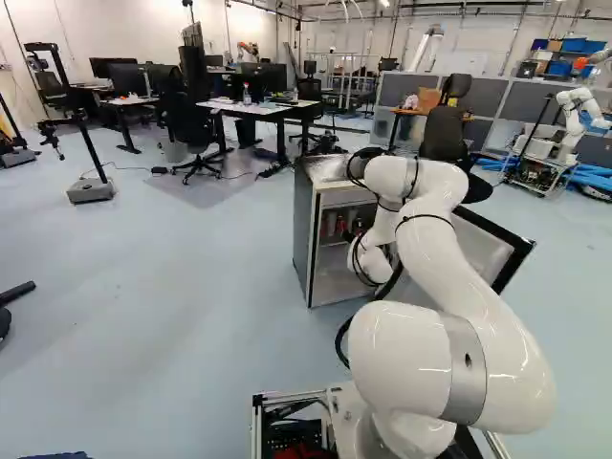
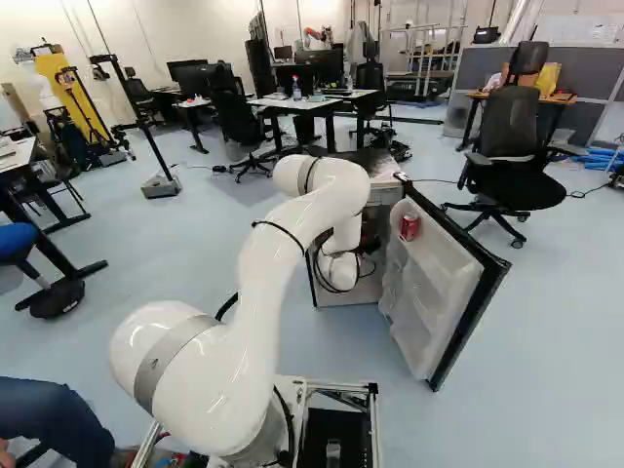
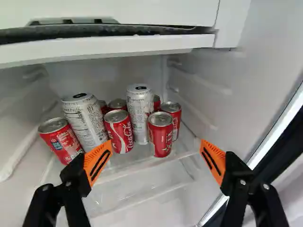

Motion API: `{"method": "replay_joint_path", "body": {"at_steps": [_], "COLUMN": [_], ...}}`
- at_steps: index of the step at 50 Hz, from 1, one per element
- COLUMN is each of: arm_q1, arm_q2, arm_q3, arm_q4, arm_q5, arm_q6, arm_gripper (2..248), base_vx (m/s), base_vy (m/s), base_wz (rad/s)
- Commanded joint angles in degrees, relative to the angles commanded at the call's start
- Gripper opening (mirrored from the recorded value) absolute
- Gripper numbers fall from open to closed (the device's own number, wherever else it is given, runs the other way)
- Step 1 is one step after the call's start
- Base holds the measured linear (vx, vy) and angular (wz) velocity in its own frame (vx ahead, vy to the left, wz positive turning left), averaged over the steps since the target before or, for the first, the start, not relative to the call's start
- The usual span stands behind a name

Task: Grab a drink from the fridge

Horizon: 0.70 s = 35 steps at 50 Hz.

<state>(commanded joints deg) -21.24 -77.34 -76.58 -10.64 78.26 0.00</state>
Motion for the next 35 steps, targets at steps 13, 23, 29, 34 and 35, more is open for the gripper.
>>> {"method": "replay_joint_path", "body": {"at_steps": [13,23,29,34,35], "arm_q1": [0.3,0.3,0.3,0.3,0.3], "arm_q2": [-1.6,-2.9,-3.5,-3.5,-3.5], "arm_q3": [-3.0,-5.4,-6.5,-6.5,-6.5], "arm_q4": [0.0,0.0,0.0,0.0,0.0], "arm_q5": [-1.9,-3.3,-4.2,-4.5,-4.5], "arm_q6": [0.0,0.0,0.0,0.0,0.0], "arm_gripper": [247,247,247,247,247], "base_vx": [0.000,0.000,0.000,0.000,0.000], "base_vy": [0.000,0.000,0.000,0.000,0.000], "base_wz": [0.000,0.000,0.000,0.000,0.000]}}
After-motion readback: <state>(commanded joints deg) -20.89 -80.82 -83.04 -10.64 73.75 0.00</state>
